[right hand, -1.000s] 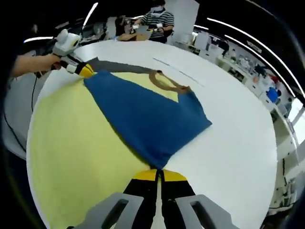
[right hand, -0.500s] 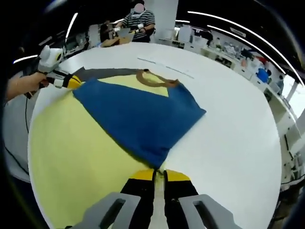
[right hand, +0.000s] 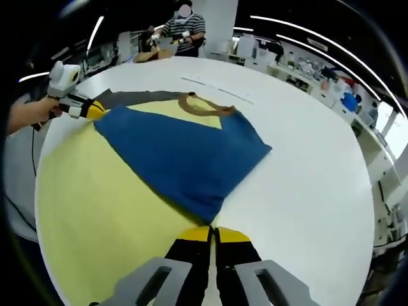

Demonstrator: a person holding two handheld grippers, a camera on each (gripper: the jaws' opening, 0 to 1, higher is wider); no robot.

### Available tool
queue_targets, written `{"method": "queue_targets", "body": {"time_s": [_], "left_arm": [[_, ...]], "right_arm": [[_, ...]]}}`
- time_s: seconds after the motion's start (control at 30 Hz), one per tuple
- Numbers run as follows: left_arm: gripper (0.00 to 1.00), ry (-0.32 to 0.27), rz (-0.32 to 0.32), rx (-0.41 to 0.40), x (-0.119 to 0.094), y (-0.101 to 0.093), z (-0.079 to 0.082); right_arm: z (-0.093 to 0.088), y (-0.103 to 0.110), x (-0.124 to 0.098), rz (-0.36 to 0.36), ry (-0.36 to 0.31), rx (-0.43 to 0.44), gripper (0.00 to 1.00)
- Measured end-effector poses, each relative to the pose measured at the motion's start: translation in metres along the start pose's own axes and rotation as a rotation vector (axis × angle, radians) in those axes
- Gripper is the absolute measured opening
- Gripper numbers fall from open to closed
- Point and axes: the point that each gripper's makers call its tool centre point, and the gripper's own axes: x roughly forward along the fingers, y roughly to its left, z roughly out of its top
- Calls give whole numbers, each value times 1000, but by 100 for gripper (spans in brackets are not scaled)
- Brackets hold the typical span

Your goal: Fold the garment on the visible template until the final outline fits inside the template.

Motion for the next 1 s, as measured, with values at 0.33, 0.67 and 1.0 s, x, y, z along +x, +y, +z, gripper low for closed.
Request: {"method": "queue_targets", "body": {"time_s": [0.33, 0.67, 1.0], "left_arm": [[9, -24, -17, 40, -9, -6, 1], [30, -111, -30, 11, -29, -5, 10], [43, -130, -19, 15, -50, -2, 9]], "right_arm": [[-6, -6, -5, -4, 3, 20, 0], [-12, -16, -10, -14, 8, 45, 0], [-19, -25, -13, -2, 4, 92, 0]]}}
